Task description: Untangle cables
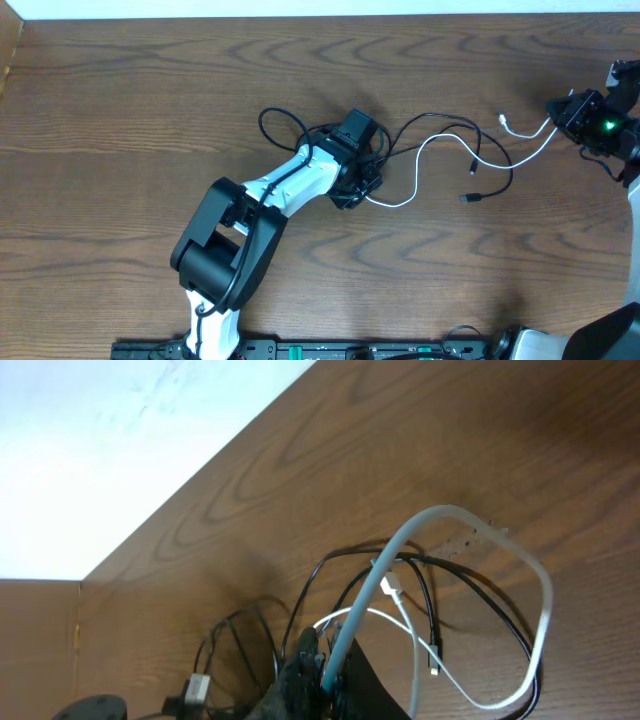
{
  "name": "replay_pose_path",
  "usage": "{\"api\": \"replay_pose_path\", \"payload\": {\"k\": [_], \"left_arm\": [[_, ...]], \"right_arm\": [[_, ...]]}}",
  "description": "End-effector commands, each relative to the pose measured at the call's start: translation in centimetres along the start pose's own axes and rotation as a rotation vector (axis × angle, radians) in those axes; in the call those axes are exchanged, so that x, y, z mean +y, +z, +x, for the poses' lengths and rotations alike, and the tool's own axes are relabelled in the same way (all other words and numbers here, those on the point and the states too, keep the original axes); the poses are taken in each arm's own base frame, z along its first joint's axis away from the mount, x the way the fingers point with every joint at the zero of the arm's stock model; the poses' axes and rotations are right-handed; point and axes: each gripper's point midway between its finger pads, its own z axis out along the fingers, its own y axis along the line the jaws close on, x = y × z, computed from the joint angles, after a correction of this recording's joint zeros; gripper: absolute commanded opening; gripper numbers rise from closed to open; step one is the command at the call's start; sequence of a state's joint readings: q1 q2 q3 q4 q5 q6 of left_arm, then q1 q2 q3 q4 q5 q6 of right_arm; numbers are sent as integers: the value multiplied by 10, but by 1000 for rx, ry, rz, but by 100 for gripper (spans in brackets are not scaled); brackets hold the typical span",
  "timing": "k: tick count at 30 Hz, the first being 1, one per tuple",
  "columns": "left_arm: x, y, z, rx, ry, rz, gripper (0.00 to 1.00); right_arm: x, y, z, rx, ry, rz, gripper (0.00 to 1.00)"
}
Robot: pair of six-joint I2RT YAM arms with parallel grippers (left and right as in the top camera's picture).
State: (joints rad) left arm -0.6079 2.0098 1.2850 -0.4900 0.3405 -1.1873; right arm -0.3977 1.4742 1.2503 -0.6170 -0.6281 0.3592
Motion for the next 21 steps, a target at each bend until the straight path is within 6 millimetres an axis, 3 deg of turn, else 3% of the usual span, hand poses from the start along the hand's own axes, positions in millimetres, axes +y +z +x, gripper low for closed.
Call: {"api": "replay_pose_path", "payload": {"k": [1,5,8,12,16,21], "left_arm": [[16,15,-9,-30,-9,-58,9],[8,5,-14,-40,82,-27,7],[-4,-15,-21,-74,167,17,7],[-23,-59,-31,-193,329,77,7],[-37,-112,-20,-263,565,136,7],[-20,-152,-5,-287,706,91,7]], "right_arm": [[5,-1,-3,-6,-28,-5,3],[5,-1,-3,-6,-28,-5,3],[5,-1,-2,-6,-28,-6,3],[6,-1,-2,-3,-31,-7,2],[8,1,-1,-4,-40,-1,2],[15,5,-1,-8,-64,-10,2]]}}
